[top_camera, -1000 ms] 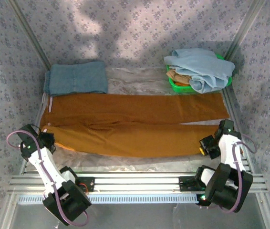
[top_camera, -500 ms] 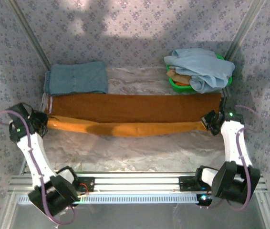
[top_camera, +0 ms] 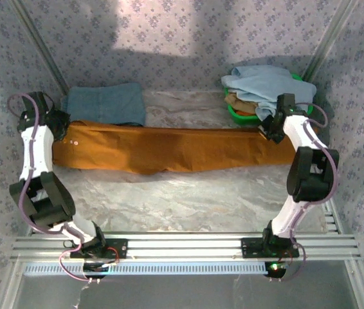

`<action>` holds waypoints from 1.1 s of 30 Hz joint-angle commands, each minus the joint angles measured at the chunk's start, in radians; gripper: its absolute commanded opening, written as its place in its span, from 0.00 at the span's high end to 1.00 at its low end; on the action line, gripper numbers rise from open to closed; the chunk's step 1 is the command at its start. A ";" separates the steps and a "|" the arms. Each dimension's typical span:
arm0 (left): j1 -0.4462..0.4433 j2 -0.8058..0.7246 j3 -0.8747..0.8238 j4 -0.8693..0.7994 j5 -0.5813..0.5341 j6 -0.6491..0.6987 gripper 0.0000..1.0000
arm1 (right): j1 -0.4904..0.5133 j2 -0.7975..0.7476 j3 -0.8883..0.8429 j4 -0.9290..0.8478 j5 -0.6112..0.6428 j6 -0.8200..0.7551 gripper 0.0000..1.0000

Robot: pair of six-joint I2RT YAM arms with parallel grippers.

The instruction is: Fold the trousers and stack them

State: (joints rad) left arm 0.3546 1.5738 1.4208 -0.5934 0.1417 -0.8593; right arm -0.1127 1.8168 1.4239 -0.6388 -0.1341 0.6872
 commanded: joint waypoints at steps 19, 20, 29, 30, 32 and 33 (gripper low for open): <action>-0.049 0.371 0.355 -0.027 -0.116 0.164 1.00 | 0.024 0.239 0.230 -0.029 0.100 -0.050 1.00; -0.053 0.379 0.361 -0.028 -0.114 0.168 1.00 | 0.028 0.244 0.240 -0.035 0.096 -0.085 1.00; -0.061 0.325 0.308 -0.058 -0.118 0.167 0.18 | 0.085 0.125 0.217 -0.071 0.074 -0.118 0.52; -0.061 0.296 0.289 -0.057 -0.119 0.162 0.13 | 0.096 0.095 0.202 -0.073 0.075 -0.120 0.51; -0.063 0.241 0.250 -0.059 -0.116 0.127 0.02 | 0.121 0.037 0.162 -0.066 0.077 -0.113 0.48; -0.065 0.210 0.216 -0.049 -0.099 0.105 0.01 | 0.140 0.004 0.137 -0.053 0.085 -0.108 0.46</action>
State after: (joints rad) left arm 0.2886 1.9072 1.6775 -0.6472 0.0425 -0.7166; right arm -0.0116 1.9392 1.5948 -0.6785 -0.0711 0.5823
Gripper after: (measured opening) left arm 0.985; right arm 0.528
